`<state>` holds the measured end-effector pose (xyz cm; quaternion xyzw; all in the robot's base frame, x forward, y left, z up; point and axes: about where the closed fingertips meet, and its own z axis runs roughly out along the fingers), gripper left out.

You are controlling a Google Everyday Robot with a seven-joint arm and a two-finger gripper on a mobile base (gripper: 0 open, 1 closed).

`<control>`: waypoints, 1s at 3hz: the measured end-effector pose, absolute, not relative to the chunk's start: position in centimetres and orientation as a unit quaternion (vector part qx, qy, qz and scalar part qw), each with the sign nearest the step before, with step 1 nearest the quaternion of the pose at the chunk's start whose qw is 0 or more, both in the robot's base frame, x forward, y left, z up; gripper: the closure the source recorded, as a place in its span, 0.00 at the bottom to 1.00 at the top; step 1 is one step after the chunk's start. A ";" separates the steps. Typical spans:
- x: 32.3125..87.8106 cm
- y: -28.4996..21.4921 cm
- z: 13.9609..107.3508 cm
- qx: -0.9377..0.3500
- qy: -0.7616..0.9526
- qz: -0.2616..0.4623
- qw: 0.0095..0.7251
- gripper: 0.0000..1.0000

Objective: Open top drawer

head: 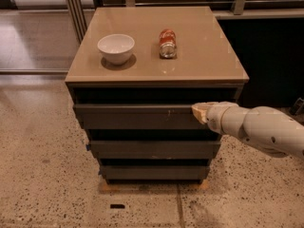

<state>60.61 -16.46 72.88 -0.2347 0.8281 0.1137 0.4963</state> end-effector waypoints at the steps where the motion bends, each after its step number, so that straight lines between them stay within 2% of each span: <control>1: 60.7 -16.4 72.7 -0.235 0.828 0.115 0.496 1.00; 3: 61.2 -15.3 73.3 -0.252 0.817 0.127 0.503 1.00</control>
Offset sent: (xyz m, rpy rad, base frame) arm -0.0164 0.0118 0.0087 0.0362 0.0033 0.0624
